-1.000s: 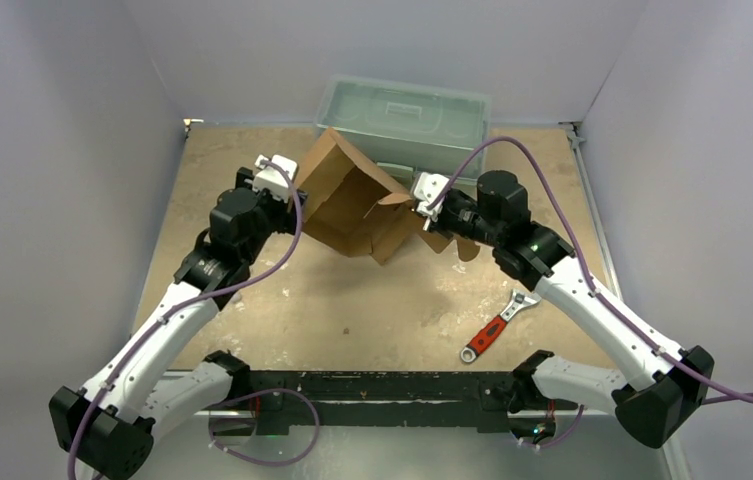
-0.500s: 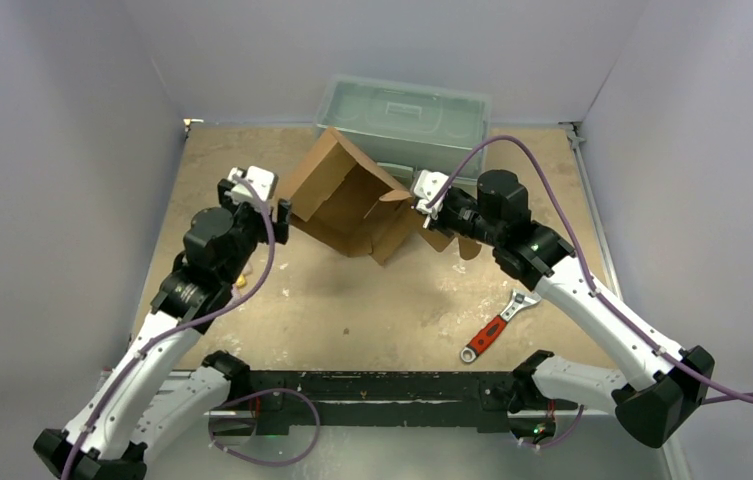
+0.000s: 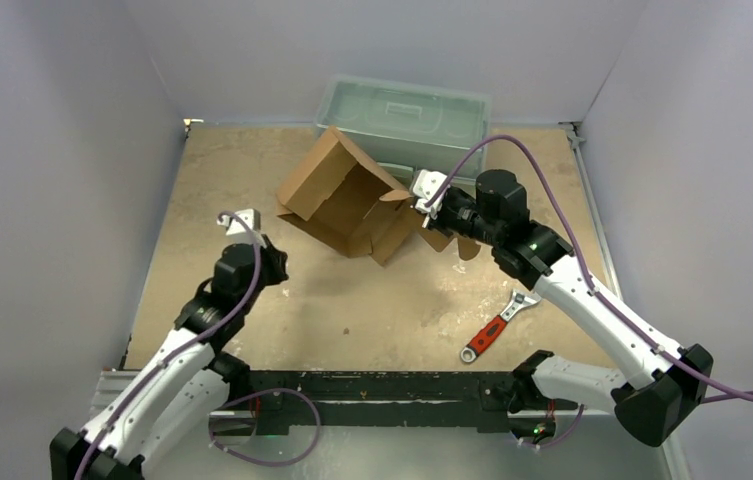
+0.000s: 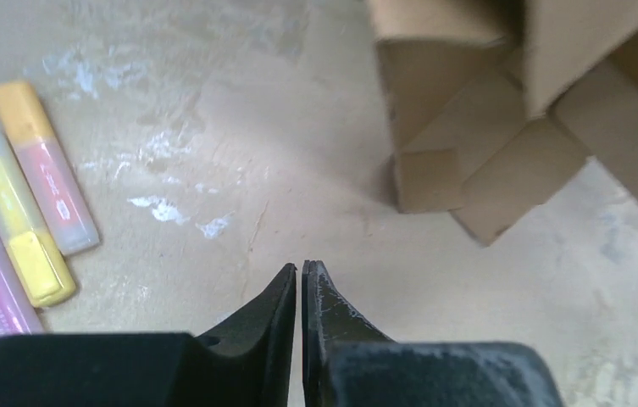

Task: Fold the paper box

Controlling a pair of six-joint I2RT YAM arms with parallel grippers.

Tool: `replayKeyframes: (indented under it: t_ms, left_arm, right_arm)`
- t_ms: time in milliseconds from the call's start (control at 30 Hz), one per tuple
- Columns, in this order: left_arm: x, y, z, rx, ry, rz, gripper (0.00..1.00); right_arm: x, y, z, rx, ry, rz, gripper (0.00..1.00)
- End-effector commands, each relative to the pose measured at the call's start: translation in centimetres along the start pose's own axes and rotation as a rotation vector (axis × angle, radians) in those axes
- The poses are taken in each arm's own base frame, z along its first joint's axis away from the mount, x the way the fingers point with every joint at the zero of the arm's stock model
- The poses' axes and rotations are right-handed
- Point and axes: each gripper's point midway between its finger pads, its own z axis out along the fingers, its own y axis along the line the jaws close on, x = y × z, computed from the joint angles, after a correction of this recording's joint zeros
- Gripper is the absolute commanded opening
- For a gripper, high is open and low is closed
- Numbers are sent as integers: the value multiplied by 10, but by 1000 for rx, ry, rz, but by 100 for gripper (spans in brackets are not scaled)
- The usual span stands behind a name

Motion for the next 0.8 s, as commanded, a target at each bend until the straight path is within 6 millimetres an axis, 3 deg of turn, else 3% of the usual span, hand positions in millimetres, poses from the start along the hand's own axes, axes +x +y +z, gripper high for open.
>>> replayKeyframes:
  t_ms: [0, 267, 433, 600, 767]
  left_arm:
    - [-6, -6, 28, -22, -63, -134, 4]
    - [-20, -40, 67, 97, -123, -220, 1]
    - [-42, -66, 81, 191, -173, -258, 1]
    - [-56, -94, 80, 335, -206, -282, 0]
    - [-57, -87, 68, 343, -249, -308, 1]
  right_arm:
    - [-8, 2, -2, -15, -11, 16, 0]
    - [-8, 9, 0, -47, -17, 25, 0]
    - [-8, 19, 1, -95, -31, 29, 0]
    - [-6, 22, 1, -107, -33, 32, 0]
    - [-1, 17, 3, -70, -20, 57, 0]
